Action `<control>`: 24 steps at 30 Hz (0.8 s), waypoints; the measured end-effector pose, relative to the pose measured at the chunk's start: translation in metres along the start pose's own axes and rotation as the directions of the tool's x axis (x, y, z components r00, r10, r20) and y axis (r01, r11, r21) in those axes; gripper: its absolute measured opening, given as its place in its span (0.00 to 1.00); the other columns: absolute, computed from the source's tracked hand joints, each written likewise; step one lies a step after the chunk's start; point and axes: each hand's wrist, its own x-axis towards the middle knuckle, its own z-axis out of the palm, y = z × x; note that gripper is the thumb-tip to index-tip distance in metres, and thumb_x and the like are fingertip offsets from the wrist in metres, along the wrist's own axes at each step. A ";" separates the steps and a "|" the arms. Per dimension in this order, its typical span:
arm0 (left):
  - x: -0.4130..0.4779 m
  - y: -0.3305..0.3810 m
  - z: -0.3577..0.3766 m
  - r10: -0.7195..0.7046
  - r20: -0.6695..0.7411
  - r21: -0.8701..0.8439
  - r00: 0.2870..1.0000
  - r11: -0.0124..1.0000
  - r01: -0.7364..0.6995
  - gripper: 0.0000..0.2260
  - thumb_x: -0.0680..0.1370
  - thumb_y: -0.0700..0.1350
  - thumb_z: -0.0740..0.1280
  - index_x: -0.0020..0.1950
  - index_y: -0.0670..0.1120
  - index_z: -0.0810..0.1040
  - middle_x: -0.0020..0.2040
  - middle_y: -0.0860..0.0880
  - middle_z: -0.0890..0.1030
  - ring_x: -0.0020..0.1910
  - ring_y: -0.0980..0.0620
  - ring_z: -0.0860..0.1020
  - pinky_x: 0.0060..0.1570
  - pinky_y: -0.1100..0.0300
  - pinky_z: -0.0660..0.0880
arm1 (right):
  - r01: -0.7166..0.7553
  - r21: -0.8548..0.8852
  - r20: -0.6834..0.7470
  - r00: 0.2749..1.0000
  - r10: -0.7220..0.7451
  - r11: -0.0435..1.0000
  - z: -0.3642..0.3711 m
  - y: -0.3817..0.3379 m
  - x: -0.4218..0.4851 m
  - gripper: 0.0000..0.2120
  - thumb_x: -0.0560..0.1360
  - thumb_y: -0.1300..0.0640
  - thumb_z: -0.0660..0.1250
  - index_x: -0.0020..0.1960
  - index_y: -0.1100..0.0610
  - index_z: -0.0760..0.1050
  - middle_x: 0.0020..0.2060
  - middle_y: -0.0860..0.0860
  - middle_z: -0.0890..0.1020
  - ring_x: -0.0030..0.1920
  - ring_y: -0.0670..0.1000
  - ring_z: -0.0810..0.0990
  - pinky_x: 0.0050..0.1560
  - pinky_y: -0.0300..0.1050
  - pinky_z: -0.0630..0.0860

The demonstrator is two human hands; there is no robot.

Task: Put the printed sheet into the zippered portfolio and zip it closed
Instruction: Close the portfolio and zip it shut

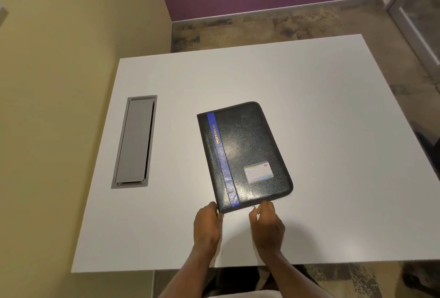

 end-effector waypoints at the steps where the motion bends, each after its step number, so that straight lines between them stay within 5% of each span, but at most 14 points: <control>1: 0.000 -0.001 0.000 0.001 0.003 0.003 1.000 1.000 -0.001 0.00 0.78 0.42 0.70 0.48 0.47 0.80 0.42 0.50 0.84 0.42 0.45 0.81 0.41 0.49 0.77 | -0.030 0.013 -0.027 0.999 0.031 0.999 -0.002 0.006 0.004 0.07 0.73 0.63 0.69 0.39 0.57 0.72 0.33 0.54 0.74 0.28 0.58 0.77 0.25 0.48 0.73; 9: 0.005 -0.010 -0.003 -0.010 -0.001 0.022 1.000 1.000 0.010 0.02 0.77 0.43 0.72 0.48 0.48 0.80 0.40 0.52 0.82 0.40 0.47 0.80 0.41 0.48 0.78 | -0.344 0.144 -0.014 0.937 0.350 0.928 -0.026 0.059 0.031 0.10 0.77 0.58 0.71 0.43 0.53 0.70 0.37 0.49 0.77 0.33 0.60 0.79 0.35 0.45 0.67; 14: 0.005 -0.010 -0.009 0.020 -0.031 0.081 0.999 0.997 -0.017 0.05 0.75 0.43 0.74 0.45 0.50 0.79 0.39 0.53 0.82 0.39 0.48 0.79 0.39 0.50 0.76 | -0.301 0.211 0.115 0.952 0.282 0.930 -0.040 0.082 0.043 0.09 0.78 0.54 0.71 0.44 0.48 0.71 0.39 0.43 0.78 0.37 0.51 0.78 0.40 0.45 0.69; 16: 0.004 -0.006 -0.010 0.136 -0.083 0.193 0.987 0.974 -0.118 0.13 0.70 0.41 0.77 0.51 0.51 0.79 0.47 0.52 0.82 0.46 0.47 0.79 0.43 0.53 0.74 | -0.257 0.236 0.153 0.962 0.226 0.937 -0.043 0.087 0.045 0.09 0.79 0.53 0.71 0.45 0.47 0.71 0.40 0.43 0.79 0.38 0.47 0.78 0.40 0.44 0.69; 18: 0.004 0.005 -0.009 0.263 -0.087 0.276 0.961 0.933 -0.231 0.30 0.66 0.41 0.79 0.67 0.49 0.77 0.66 0.48 0.77 0.63 0.45 0.75 0.64 0.48 0.73 | -0.253 0.240 0.203 0.957 0.206 0.937 -0.048 0.089 0.049 0.09 0.79 0.52 0.70 0.44 0.47 0.70 0.40 0.43 0.79 0.38 0.41 0.77 0.40 0.43 0.68; 20: 0.007 0.019 -0.007 0.397 -0.018 0.316 0.918 0.873 -0.371 0.40 0.67 0.46 0.80 0.77 0.47 0.69 0.77 0.47 0.67 0.77 0.46 0.66 0.78 0.42 0.61 | -0.247 0.229 0.254 0.949 0.187 0.942 -0.051 0.090 0.054 0.10 0.79 0.52 0.69 0.43 0.46 0.70 0.39 0.43 0.78 0.39 0.39 0.76 0.39 0.42 0.68; 24: 0.024 0.063 0.012 0.557 0.230 0.353 0.798 0.716 -0.602 0.48 0.73 0.55 0.76 0.85 0.47 0.53 0.85 0.46 0.52 0.84 0.43 0.51 0.81 0.42 0.51 | -0.237 0.216 0.328 0.931 0.159 0.947 -0.055 0.094 0.063 0.09 0.78 0.53 0.70 0.43 0.47 0.71 0.39 0.42 0.78 0.39 0.42 0.77 0.39 0.33 0.67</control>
